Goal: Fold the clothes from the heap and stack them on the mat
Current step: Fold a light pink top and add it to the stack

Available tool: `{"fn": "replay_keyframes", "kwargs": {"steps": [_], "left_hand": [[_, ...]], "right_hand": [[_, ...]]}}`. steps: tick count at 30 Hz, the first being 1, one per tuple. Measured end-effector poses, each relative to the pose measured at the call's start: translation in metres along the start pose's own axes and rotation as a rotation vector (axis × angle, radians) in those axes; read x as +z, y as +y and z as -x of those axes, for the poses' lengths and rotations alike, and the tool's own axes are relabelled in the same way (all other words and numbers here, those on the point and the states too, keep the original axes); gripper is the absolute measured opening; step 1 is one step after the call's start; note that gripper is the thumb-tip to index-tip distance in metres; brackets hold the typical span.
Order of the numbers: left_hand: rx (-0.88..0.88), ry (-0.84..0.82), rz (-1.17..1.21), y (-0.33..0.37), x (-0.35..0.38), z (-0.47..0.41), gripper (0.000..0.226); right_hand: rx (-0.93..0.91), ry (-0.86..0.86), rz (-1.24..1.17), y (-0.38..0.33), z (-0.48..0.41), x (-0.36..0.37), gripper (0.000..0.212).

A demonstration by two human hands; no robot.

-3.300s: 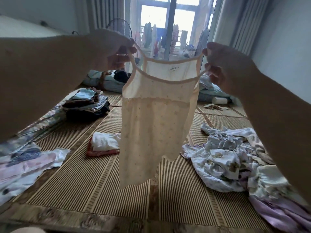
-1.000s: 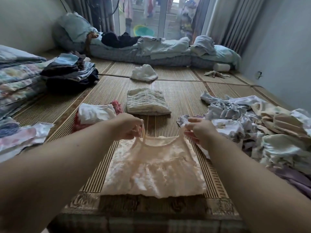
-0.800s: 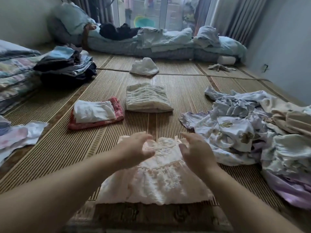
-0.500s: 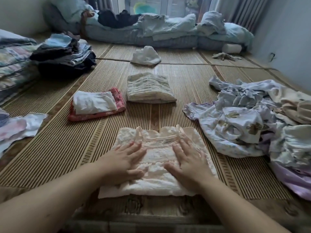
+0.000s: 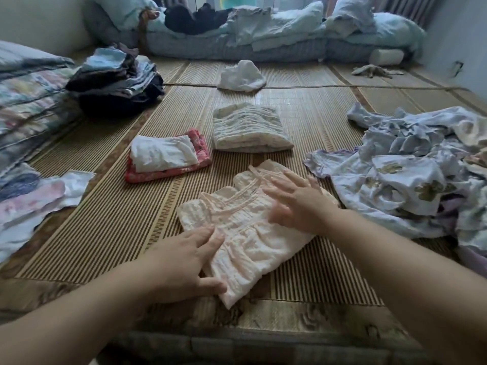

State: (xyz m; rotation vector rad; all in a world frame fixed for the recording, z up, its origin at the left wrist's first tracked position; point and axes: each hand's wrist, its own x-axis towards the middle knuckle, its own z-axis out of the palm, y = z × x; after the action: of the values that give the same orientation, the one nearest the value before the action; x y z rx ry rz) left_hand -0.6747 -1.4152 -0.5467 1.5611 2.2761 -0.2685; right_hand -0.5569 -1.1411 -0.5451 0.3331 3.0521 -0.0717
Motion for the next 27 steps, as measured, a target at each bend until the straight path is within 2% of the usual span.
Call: {"fn": "replay_keyframes", "kwargs": {"steps": [2, 4, 7, 9, 12, 14, 16, 19, 22, 24, 27], "left_hand": [[0.016, -0.007, -0.009, -0.004, -0.002, 0.007, 0.119], [0.021, -0.011, -0.023, 0.0, -0.003, 0.014, 0.122], [0.025, 0.009, -0.101, 0.017, -0.005, 0.026, 0.128], [0.034, 0.013, -0.183, 0.032, -0.005, 0.038, 0.127], [0.063, -0.019, -0.315, 0.065, 0.006, 0.06, 0.123], [0.062, -0.073, -0.38, 0.088, 0.014, 0.075, 0.12], [0.043, -0.055, -0.344, 0.105, 0.017, 0.087, 0.106], [0.09, 0.168, -0.252, 0.11, 0.01, 0.103, 0.083], [0.16, 0.359, -0.161, 0.102, 0.012, 0.104, 0.057], [0.19, 0.375, -0.073, 0.092, 0.014, 0.099, 0.043], [0.201, 0.292, 0.099, 0.074, 0.008, 0.087, 0.022]], "right_hand": [[-0.139, 0.142, -0.126, -0.038, 0.038, 0.008, 0.079], [-0.199, 0.044, -0.254, -0.081, 0.076, 0.023, 0.093], [-0.125, -0.108, -0.248, -0.122, 0.106, 0.039, 0.101], [-0.114, -0.109, -0.186, -0.125, 0.118, 0.036, 0.094], [-0.181, -0.098, -0.063, -0.113, 0.138, 0.026, 0.064], [-0.155, -0.045, -0.049, -0.103, 0.152, 0.025, 0.048], [-0.086, -0.026, -0.183, -0.097, 0.166, 0.025, 0.038], [-0.025, -0.018, -0.535, -0.093, 0.188, 0.021, 0.038], [0.001, -0.021, -0.738, -0.093, 0.203, 0.012, 0.027], [0.032, -0.039, -0.87, -0.094, 0.208, 0.01, 0.027], [0.066, 0.001, -1.13, -0.092, 0.208, 0.009, 0.024]]}}
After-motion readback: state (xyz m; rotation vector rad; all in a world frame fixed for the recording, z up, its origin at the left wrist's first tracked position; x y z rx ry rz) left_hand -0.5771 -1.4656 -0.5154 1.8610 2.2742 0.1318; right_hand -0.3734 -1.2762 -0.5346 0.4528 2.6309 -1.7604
